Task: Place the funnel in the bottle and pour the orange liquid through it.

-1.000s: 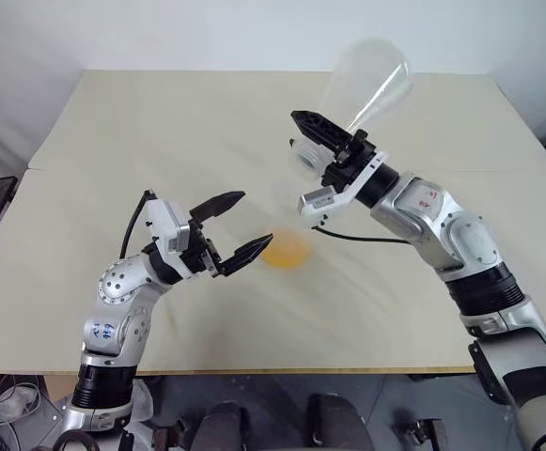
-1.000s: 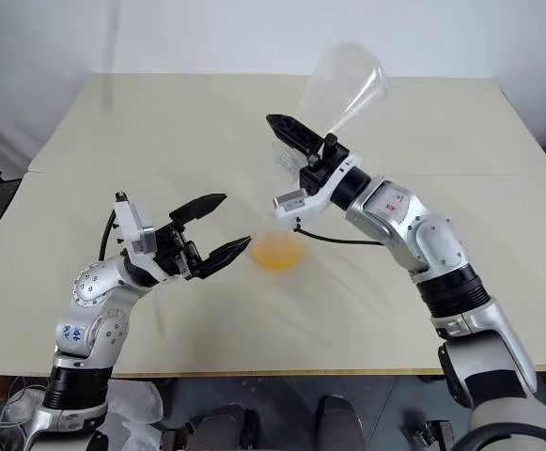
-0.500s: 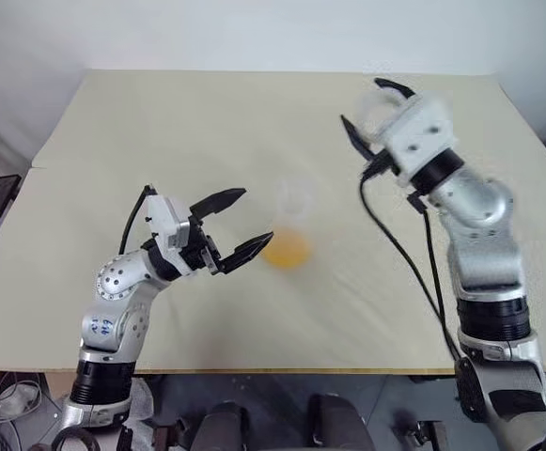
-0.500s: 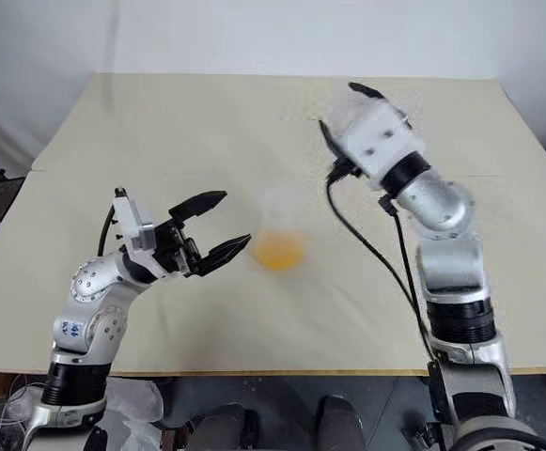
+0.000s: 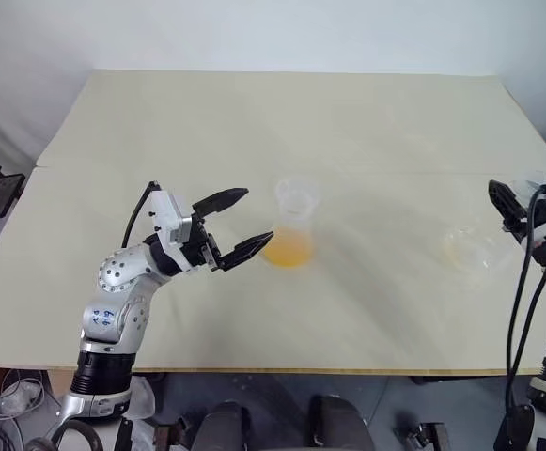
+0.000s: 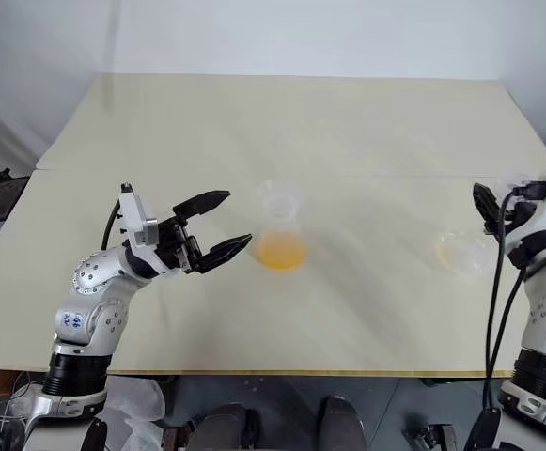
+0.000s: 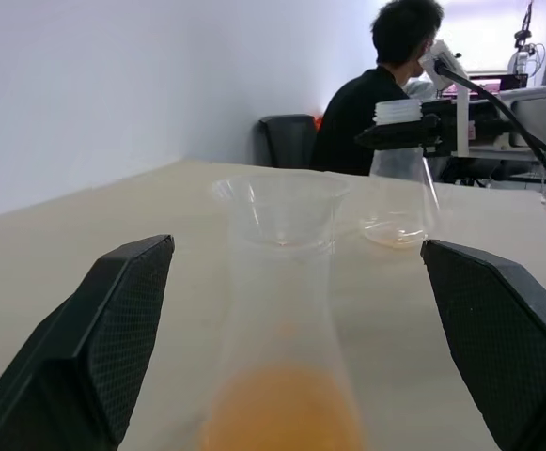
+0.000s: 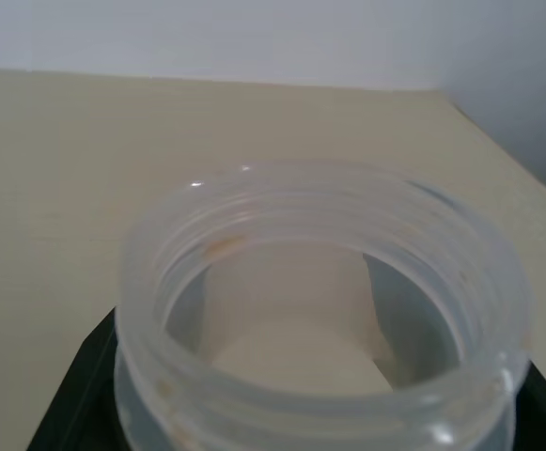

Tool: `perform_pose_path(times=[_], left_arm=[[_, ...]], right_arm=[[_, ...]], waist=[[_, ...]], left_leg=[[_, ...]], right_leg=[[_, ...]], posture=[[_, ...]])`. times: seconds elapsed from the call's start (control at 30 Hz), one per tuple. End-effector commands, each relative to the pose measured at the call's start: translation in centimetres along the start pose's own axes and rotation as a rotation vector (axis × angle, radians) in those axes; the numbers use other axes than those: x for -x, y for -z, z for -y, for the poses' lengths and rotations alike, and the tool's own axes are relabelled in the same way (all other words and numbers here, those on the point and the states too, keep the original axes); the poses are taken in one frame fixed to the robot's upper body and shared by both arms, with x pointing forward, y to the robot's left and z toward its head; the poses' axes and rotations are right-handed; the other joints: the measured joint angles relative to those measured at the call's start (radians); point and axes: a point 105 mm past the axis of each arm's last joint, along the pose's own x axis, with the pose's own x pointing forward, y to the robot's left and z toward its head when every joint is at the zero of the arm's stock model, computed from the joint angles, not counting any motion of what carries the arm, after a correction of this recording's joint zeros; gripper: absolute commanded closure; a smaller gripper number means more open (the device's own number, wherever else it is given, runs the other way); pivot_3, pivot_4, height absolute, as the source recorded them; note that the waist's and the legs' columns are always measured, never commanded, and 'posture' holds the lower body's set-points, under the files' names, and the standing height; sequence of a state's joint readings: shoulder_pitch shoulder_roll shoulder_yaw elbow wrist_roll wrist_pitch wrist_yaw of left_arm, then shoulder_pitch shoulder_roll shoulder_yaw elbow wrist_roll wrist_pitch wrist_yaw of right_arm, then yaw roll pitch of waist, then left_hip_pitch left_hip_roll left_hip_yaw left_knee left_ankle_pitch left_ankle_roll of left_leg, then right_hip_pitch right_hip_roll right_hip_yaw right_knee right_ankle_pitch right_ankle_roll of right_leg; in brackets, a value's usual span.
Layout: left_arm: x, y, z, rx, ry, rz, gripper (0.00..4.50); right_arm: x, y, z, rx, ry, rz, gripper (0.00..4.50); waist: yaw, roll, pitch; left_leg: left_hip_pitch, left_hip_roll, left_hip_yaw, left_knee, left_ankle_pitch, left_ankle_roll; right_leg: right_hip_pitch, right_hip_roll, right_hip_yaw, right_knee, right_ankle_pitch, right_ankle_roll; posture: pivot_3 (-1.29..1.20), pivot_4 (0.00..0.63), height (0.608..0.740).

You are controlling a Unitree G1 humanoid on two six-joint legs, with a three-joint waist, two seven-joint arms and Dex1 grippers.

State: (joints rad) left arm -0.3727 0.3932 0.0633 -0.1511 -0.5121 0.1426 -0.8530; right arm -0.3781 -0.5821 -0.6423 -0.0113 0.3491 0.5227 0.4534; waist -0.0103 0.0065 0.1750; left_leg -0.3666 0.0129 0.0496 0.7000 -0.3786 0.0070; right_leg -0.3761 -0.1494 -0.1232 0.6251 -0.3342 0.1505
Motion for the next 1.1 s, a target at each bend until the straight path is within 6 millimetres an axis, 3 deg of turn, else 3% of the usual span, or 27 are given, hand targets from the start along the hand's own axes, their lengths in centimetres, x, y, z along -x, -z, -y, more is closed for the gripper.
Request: perform_pose_path(times=[0.03,0.13,0.17,0.3,0.43,0.67,0.93,1.1], left_arm=[[-0.1,-1.2,0.0,-0.025,0.012,0.038,0.00],[-0.2,-1.1,-0.1,-0.024,0.014,0.040,0.00],[-0.3,-1.2,-0.2,-0.025,0.015,0.041,0.00],[-0.2,-1.3,-0.4,-0.030,0.016,0.044,0.00],[0.1,-1.3,-0.7,-0.032,0.012,0.037,0.00],[0.5,-1.3,-1.1,-0.031,0.007,0.022,0.00],[2.0,-1.2,-2.3,-0.032,-0.025,-0.022,0.00],[3.0,-1.1,-2.4,-0.034,-0.024,-0.059,0.00]], right_arm=[[1.1,-1.7,1.4,-0.055,0.037,0.075,2.02],[1.4,-0.2,0.4,-0.088,-0.016,0.040,2.02],[1.5,0.0,0.4,-0.090,-0.012,0.042,1.29],[2.2,-0.8,0.6,-0.131,0.001,0.115,0.02],[2.9,-1.8,0.9,-0.134,0.008,0.168,0.02],[4.3,-5.4,3.2,-0.134,0.112,0.347,0.02],[3.0,-9.3,-1.0,-0.117,-0.175,0.434,0.02],[2.3,-10.5,-4.6,-0.054,-0.404,0.413,0.02]], waist=[[0.003,0.000,0.000],[0.007,0.000,0.000],[0.007,0.000,0.000],[0.007,0.000,0.000],[0.009,0.000,0.000],[0.009,0.000,0.000],[0.004,0.000,0.000],[0.007,0.000,0.000]], left_leg=[[0.000,0.000,0.000,0.000,0.000,0.000],[0.000,0.000,0.000,0.001,0.000,0.000],[0.000,0.000,0.000,0.001,0.000,0.000],[0.000,0.000,0.000,0.001,0.000,0.000],[0.000,0.000,0.000,0.001,0.000,0.000],[0.000,-0.001,0.000,0.001,0.000,0.000],[0.001,0.000,0.000,0.000,0.000,0.000],[0.001,0.000,0.000,0.000,0.000,0.000]], right_leg=[[0.000,0.000,0.000,0.000,0.000,0.000],[0.000,0.000,0.001,0.000,0.000,0.000],[0.000,0.000,0.001,0.000,0.000,0.000],[0.000,0.000,0.001,0.000,0.000,0.000],[0.000,0.000,0.001,0.000,0.000,0.000],[0.000,0.000,0.001,0.000,0.000,0.000],[0.000,0.000,0.002,0.000,0.000,0.000],[0.000,0.000,0.001,0.000,0.000,0.000]], posture=[[0.00,0.150,0.740],[0.00,0.150,0.740],[0.00,0.150,0.740],[0.00,0.150,0.740],[0.00,0.150,0.740],[0.00,0.150,0.740],[0.00,0.150,0.740],[0.00,0.150,0.740]])
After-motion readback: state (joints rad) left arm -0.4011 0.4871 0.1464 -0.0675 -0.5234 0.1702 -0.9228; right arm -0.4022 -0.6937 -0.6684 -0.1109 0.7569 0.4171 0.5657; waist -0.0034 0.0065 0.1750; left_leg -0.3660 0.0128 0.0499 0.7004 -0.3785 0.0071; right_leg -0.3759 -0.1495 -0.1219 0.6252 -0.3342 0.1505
